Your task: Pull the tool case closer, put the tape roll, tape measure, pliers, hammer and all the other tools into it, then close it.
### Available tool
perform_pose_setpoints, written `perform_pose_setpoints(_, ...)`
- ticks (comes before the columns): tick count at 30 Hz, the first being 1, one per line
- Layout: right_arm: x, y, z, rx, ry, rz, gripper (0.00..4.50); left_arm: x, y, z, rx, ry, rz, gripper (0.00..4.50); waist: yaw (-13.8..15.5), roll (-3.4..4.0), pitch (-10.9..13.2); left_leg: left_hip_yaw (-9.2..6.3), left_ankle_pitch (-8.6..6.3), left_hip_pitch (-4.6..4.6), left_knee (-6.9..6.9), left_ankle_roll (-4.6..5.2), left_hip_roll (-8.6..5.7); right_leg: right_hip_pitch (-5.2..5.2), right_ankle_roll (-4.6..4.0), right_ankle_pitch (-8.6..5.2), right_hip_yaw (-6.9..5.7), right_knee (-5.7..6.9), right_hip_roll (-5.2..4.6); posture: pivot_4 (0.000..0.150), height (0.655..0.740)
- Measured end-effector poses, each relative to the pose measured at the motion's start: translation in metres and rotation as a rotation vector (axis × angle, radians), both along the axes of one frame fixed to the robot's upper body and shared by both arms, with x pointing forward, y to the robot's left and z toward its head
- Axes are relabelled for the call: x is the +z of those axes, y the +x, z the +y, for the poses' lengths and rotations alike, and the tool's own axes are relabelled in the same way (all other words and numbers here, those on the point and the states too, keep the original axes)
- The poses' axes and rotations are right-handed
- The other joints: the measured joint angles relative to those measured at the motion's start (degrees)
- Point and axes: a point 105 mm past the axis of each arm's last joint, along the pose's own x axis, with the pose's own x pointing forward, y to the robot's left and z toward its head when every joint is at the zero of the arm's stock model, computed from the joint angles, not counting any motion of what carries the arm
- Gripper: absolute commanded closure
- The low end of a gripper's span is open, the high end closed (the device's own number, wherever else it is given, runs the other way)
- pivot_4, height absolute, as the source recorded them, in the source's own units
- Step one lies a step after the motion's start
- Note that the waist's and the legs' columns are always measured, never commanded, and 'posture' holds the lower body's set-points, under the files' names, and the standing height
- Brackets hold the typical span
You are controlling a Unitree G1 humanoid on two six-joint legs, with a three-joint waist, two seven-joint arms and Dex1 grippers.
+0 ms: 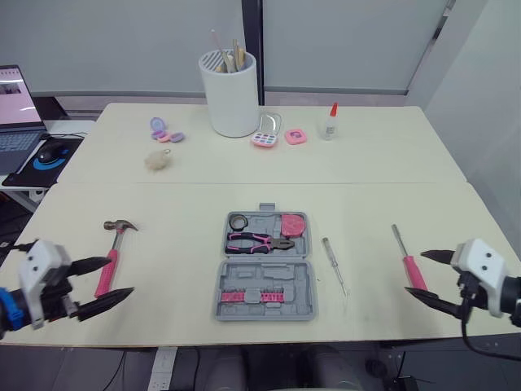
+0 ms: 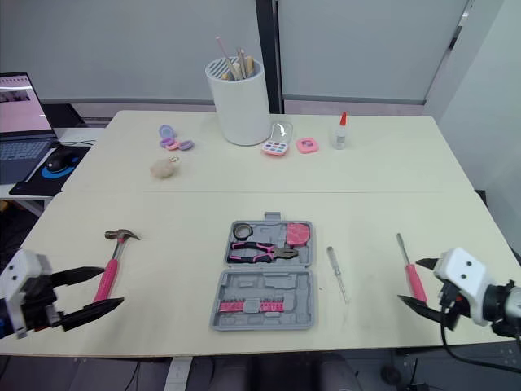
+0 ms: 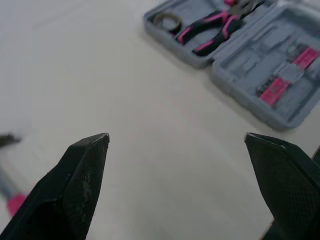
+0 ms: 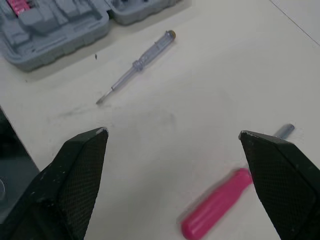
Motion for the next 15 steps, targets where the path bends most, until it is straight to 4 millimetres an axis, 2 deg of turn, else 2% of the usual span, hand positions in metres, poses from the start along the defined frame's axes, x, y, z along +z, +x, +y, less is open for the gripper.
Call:
perform_pose_setpoints(5, -0.015, 0.004, 0.031, -0.065, 0.088, -0.028, 0.04, 0.011, 0.006, -0.038, -0.211, -0.021, -0.086, 0.00, -0.3, 0.01, 0.0, 0.05, 0.01, 0.05, 0.01, -0.01, 0.03, -0.03, 0.00, 0.00, 0.10, 0.09, 0.08, 0.150, 0.7376)
perform_pose_setpoints(11, -0.038, 0.026, 0.069, -0.215, 0.138, -0.102, 0.04, 0.022, 0.000, -0.085, -0.451, -0.085, -0.131, 0.00, -0.3, 0.00, 0.0, 0.07, 0.02, 0.04, 0.02, -0.03, 0.01, -0.06, 0.00, 0.00, 0.17, 0.12, 0.10, 0.150, 0.7376)
perform_pose_setpoints(13, -0.050, 0.039, 0.085, -0.297, 0.178, -0.116, 0.04, 0.021, -0.005, -0.102, -0.547, -0.097, -0.144, 0.00, -0.3, -0.05, -0.1, 0.07, 0.02, 0.03, 0.02, -0.04, 0.03, -0.10, 0.00, 0.00, 0.20, 0.13, 0.15, 0.150, 0.7376)
perform_pose_setpoints(15, -0.065, 0.041, 0.097, -0.326, 0.177, -0.089, 0.04, 0.019, -0.009, -0.112, -0.607, -0.104, -0.144, 0.00, -0.2, 0.00, 0.0, 0.10, 0.02, 0.01, 0.00, -0.04, 0.00, -0.14, 0.00, 0.00, 0.24, 0.14, 0.15, 0.150, 0.7376)
